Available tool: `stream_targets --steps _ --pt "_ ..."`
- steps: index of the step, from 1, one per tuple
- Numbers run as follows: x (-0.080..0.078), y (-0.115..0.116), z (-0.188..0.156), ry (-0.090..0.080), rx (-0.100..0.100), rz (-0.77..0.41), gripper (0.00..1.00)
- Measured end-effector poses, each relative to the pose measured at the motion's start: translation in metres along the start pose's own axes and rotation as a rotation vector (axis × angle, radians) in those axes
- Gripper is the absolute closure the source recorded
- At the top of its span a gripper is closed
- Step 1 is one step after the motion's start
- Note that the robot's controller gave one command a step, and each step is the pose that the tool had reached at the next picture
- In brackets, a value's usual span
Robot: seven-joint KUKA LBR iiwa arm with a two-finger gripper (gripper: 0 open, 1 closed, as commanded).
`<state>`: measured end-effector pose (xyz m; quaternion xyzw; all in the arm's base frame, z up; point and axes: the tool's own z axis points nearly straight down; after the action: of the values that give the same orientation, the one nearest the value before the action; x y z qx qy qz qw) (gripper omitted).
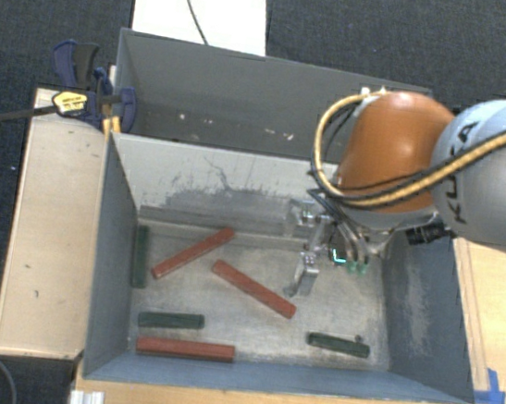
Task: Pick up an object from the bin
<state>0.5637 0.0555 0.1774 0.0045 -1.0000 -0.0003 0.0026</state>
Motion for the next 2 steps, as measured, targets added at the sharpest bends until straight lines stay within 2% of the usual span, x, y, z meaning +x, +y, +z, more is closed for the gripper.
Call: stream_targets --steps 1,2 --pt "-0.0069 -0.0109 0.1110 0.000 0.000 0.021 0.00" --pt "-0.0107 -0.0103 0.1040 -0.012 -0.002 0.023 1.00"
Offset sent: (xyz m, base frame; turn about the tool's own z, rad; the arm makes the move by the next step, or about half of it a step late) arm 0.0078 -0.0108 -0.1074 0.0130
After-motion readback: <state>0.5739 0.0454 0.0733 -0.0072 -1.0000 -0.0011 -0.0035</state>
